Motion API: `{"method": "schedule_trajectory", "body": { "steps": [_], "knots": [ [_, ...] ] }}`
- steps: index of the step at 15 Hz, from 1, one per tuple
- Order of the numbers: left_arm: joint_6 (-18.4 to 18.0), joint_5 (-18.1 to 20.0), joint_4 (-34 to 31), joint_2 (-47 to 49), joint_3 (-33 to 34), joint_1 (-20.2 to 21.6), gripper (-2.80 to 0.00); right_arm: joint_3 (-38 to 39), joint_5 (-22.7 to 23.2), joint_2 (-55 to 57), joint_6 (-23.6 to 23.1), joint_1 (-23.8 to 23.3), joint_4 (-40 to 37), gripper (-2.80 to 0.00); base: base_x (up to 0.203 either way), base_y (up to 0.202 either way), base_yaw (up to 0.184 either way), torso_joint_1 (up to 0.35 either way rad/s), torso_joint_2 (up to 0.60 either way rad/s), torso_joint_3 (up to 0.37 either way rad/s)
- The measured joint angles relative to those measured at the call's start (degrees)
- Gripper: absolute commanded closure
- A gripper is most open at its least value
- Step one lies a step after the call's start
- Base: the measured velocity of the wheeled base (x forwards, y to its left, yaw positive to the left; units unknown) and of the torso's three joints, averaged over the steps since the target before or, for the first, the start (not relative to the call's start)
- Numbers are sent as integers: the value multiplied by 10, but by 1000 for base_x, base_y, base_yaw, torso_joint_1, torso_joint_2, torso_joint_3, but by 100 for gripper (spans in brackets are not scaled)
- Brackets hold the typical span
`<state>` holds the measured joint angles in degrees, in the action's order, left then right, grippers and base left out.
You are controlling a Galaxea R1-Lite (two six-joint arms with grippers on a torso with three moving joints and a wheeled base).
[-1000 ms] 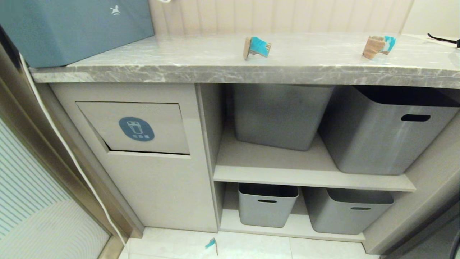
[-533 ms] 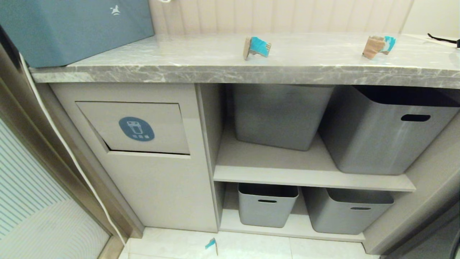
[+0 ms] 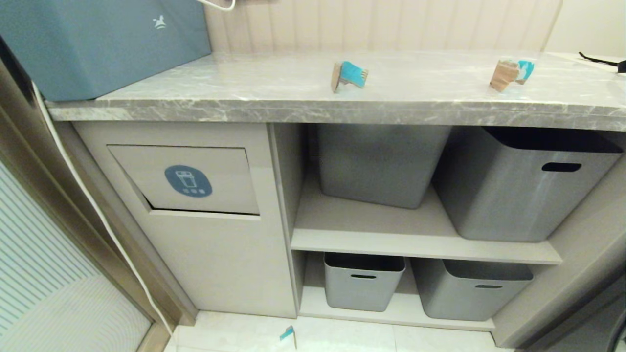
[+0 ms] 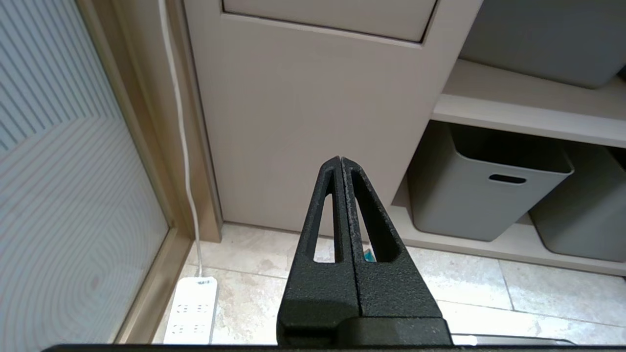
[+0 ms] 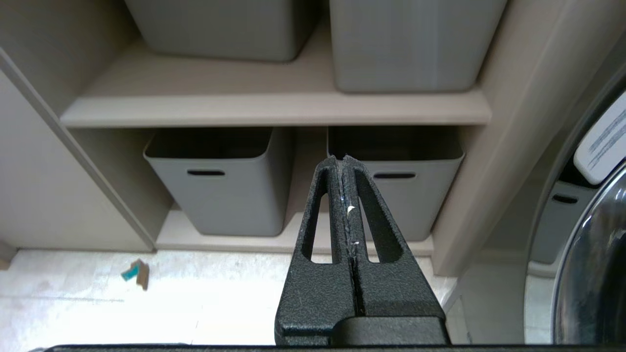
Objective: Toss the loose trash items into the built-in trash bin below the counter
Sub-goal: Pick up the garbage
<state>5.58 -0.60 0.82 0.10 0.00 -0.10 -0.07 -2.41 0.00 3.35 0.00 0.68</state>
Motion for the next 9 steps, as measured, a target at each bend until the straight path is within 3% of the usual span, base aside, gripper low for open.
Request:
{"method": "schedule_trajectory", "body": {
  "steps": [9],
  "knots": [
    [0,0,-2,0,0,0,0,1,0,0,0,0,-2,0,0,0,0,178,-482,-290]
  ]
}}
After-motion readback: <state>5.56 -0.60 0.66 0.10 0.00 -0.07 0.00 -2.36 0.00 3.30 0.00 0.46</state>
